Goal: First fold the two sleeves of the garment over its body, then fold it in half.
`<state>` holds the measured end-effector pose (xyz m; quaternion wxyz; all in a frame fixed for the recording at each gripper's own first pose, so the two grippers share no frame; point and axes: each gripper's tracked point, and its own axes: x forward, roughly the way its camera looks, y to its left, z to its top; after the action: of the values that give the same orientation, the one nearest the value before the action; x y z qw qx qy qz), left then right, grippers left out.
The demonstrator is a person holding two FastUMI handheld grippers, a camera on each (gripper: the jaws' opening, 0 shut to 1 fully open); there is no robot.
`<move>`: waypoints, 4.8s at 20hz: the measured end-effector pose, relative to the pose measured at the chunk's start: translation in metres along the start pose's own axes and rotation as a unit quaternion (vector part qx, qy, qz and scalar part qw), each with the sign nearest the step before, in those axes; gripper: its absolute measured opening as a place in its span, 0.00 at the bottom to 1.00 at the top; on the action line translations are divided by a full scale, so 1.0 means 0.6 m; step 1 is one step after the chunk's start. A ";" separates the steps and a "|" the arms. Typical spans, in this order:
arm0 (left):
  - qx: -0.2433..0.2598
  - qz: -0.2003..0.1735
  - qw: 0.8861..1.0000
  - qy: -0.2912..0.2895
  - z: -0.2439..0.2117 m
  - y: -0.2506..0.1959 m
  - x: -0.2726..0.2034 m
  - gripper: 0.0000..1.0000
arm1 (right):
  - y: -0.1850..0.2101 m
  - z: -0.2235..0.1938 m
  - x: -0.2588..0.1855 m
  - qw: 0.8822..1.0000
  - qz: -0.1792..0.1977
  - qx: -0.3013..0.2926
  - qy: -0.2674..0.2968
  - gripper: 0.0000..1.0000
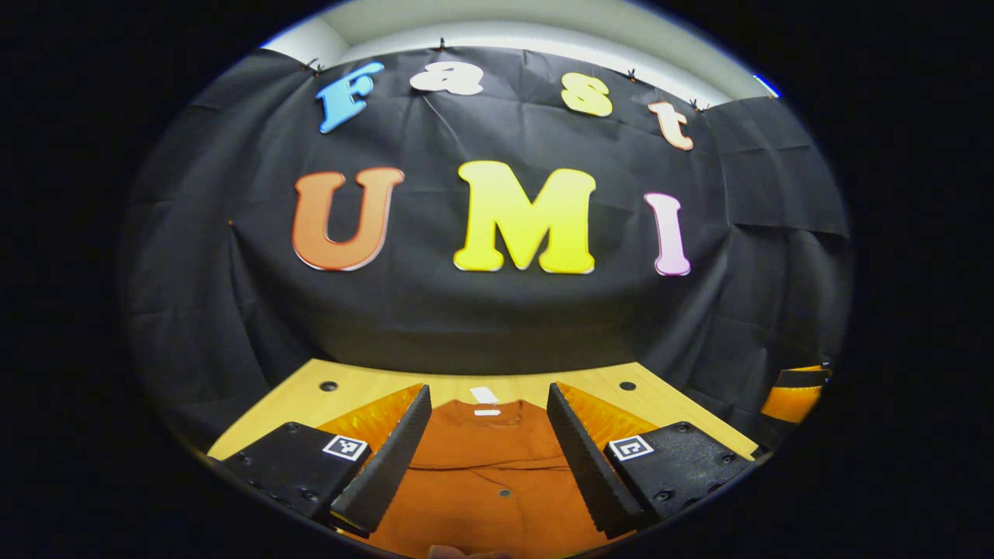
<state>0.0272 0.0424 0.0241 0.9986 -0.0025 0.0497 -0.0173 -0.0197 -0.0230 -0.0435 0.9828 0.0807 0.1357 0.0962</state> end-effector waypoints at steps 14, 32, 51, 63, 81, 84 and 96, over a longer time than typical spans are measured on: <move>-0.024 -0.025 0.997 0.067 -0.129 0.155 -0.130 0.96 | 0.100 -0.101 -0.024 0.998 -0.027 -0.016 0.047 0.93; -0.148 -0.058 0.903 0.400 -0.552 0.246 -0.283 0.99 | -0.115 -0.523 -0.089 0.941 -0.091 0.041 0.324 0.93; -0.075 -0.113 0.917 0.376 -0.488 0.196 -0.275 0.04 | -0.057 -0.489 -0.080 0.933 -0.093 0.087 0.337 0.02; -0.028 -0.148 0.960 0.234 -0.230 0.190 -0.133 0.03 | -0.016 -0.181 0.053 0.971 -0.052 0.123 0.198 0.00; -0.036 -0.073 0.976 0.203 -0.208 0.257 0.537 0.03 | -0.117 -0.113 0.740 0.976 0.009 0.033 0.213 0.00; -0.031 -0.056 0.968 0.243 -0.307 0.275 0.601 0.03 | -0.152 -0.210 0.803 0.968 0.001 0.020 0.250 0.00; -0.026 -0.003 0.966 0.258 -0.388 0.303 0.645 0.53 | -0.159 -0.228 0.811 0.965 -0.023 0.039 0.258 0.17</move>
<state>0.3950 0.2096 -0.2471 0.9514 -0.0235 0.3064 -0.0190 0.4176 0.0054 -0.3132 0.9124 0.0884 0.3905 0.0853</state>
